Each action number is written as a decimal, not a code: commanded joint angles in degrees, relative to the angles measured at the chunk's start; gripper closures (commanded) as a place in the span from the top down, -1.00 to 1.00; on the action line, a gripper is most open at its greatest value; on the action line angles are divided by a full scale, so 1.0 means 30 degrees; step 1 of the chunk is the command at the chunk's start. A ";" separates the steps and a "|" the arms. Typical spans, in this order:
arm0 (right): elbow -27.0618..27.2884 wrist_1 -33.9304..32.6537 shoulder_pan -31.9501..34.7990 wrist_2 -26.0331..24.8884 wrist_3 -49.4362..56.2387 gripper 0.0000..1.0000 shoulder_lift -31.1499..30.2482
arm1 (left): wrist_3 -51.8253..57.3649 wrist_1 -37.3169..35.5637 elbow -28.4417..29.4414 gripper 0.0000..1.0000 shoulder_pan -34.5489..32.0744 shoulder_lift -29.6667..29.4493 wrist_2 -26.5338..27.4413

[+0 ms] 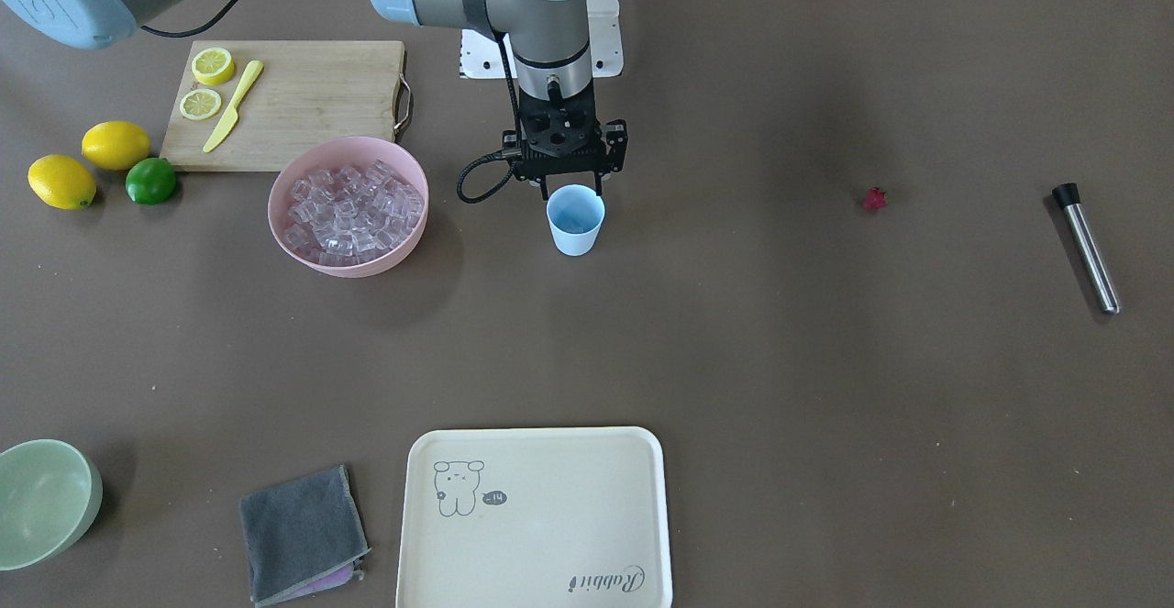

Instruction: Mash ice and strawberries in cup

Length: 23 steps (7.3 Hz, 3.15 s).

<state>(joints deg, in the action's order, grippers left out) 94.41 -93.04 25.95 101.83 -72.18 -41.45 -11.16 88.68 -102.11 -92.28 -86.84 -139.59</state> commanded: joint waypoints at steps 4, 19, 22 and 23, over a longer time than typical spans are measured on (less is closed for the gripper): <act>0.4501 -0.0276 0.2180 0.0533 0.5119 0.99 -0.5071 | -0.0294 -0.0117 -0.0245 0.99 0.0174 -0.0319 0.0095; -0.4369 -0.0190 2.0614 0.9680 2.7487 0.99 -1.1083 | -0.1701 0.1435 -0.0826 0.99 0.0263 0.0612 -0.1315; -0.5328 -0.0008 2.1409 0.9064 2.9753 0.99 -1.0971 | -0.3014 0.0587 -0.1410 0.99 0.0732 0.0321 -0.1659; -0.5629 -0.0302 2.1494 0.9295 2.8526 0.99 -1.0387 | -0.4150 0.0586 -0.1645 0.98 0.0732 0.0293 -0.1662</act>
<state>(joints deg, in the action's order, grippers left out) 79.27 -93.01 90.15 129.45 16.22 -74.25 -20.42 90.75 -106.12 -90.27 -85.92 -144.26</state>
